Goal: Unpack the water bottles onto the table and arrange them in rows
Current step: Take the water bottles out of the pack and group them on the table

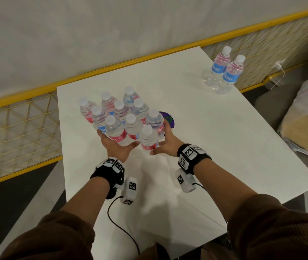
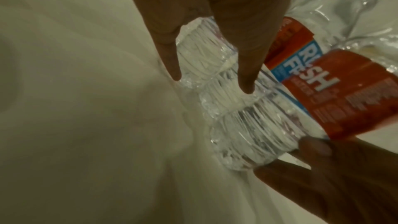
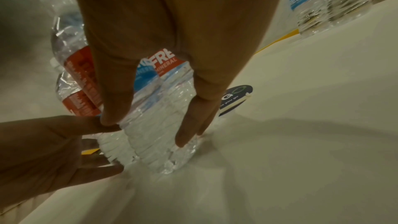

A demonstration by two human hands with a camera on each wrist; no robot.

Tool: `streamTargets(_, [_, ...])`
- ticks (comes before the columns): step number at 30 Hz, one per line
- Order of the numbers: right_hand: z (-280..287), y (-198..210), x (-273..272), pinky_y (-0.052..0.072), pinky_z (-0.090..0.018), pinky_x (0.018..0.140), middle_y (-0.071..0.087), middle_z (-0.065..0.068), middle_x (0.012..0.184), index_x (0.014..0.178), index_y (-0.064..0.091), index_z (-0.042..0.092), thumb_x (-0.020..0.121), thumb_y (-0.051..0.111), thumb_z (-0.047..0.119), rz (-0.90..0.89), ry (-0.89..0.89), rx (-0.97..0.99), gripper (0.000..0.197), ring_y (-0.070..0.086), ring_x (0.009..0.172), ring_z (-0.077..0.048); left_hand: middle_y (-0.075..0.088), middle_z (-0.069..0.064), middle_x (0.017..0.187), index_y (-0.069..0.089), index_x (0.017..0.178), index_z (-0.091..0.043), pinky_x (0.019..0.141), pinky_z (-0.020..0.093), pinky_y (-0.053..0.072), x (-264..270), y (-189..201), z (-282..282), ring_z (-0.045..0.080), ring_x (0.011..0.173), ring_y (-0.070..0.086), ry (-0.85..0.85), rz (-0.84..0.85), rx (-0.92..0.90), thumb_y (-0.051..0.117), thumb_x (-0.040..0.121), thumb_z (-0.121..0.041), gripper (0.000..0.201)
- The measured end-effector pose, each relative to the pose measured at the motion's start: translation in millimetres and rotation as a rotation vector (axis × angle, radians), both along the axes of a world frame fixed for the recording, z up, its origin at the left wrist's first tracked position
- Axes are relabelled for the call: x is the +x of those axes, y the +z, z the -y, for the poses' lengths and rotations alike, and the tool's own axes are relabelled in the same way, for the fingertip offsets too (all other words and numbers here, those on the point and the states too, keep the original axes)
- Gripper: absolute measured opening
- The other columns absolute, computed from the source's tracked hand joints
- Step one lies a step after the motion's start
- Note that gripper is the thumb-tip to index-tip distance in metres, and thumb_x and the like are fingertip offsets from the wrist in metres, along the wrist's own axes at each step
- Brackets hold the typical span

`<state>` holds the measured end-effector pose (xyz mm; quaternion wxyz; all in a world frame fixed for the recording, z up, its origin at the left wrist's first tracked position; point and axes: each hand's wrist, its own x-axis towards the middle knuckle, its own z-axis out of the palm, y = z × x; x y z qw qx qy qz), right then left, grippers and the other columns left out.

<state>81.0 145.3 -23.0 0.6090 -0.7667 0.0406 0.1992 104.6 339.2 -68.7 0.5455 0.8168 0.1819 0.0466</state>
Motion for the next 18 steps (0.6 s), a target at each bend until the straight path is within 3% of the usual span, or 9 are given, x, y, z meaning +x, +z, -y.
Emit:
streamTargets(2, [0,-3,-2,0.041,-0.046,0.105,0.031,0.002,0.144,0.148,-0.004,0.025,0.063,0.081,-0.008,-0.001,0.001,0.022,0.124,0.035,0.134,-0.02,0.027,0.015,0.15,0.001,0.146,-0.015,0.116,0.048,0.023,-8,11,7,0.03,0.139,0.028,-0.01,-0.044,0.024,0.095,0.04,-0.038,0.144])
streamTargets(4, [1,-4,-4,0.041,-0.045,0.105,0.025,0.0,0.15,0.148,-0.01,0.025,0.066,0.079,-0.009,-0.022,-0.009,0.042,0.126,0.034,0.134,-0.02,0.014,0.017,0.152,-0.004,0.148,-0.012,0.114,0.04,0.023,-22,20,19,0.028,0.141,0.018,0.009,-0.181,0.042,0.091,0.054,-0.013,0.134])
streamTargets(6, [6,-4,-7,0.039,-0.046,0.107,0.018,-0.001,0.155,0.149,-0.015,0.026,0.068,0.079,-0.006,-0.054,-0.034,0.047,0.128,0.031,0.138,-0.023,0.014,0.018,0.148,0.003,0.147,-0.01,0.109,0.042,0.034,-41,22,34,0.031,0.135,0.025,0.079,-0.296,0.041,0.084,0.062,-0.002,0.118])
streamTargets(8, [18,-6,-14,0.042,-0.041,0.103,0.019,-0.003,0.154,0.15,-0.01,0.027,0.07,0.078,-0.003,-0.07,-0.08,0.051,0.122,0.036,0.136,-0.026,0.026,0.019,0.142,0.023,0.14,-0.008,0.099,0.039,0.043,-61,19,48,0.036,0.123,0.04,0.14,-0.411,-0.019,0.078,0.067,0.0,0.092])
streamTargets(10, [39,-8,-29,0.047,-0.034,0.094,0.022,-0.006,0.152,0.149,0.002,0.033,0.073,0.076,0.002,-0.114,-0.14,0.037,0.11,0.051,0.123,-0.027,0.047,0.019,0.13,0.044,0.123,-0.004,0.084,0.031,0.045,-80,11,65,0.033,0.106,0.053,-0.02,-0.514,-0.029,0.071,0.076,-0.001,0.055])
streamTargets(13, [79,-15,-61,0.05,-0.037,0.092,0.036,-0.005,0.142,0.144,0.026,0.029,0.077,0.074,0.007,-0.167,-0.245,-0.005,0.085,0.059,0.107,-0.022,0.068,0.012,0.101,0.06,0.095,-0.012,0.086,0.036,0.05,-95,5,99,0.029,0.093,0.063,-0.438,-0.496,0.142,0.06,0.082,-0.008,0.014])
streamTargets(15, [112,-20,-81,0.05,-0.04,0.094,0.045,-0.005,0.133,0.136,0.04,0.024,0.077,0.073,0.01,-0.182,-0.308,-0.069,0.069,0.059,0.101,-0.021,0.066,0.005,0.086,0.06,0.086,-0.016,0.088,0.038,0.05,-94,12,129,0.028,0.088,0.064,-0.57,-0.424,0.164,0.063,0.082,-0.009,0.008])
streamTargets(18, [168,-24,-108,0.051,-0.04,0.093,0.055,-0.003,0.12,0.124,0.052,0.022,0.077,0.073,0.015,-0.215,-0.426,-0.15,0.053,0.059,0.098,-0.02,0.062,0.001,0.084,0.059,0.084,-0.017,0.083,0.026,0.048,-90,27,183,0.019,0.078,0.058,-0.741,-0.328,0.217,0.063,0.084,-0.009,0.009])
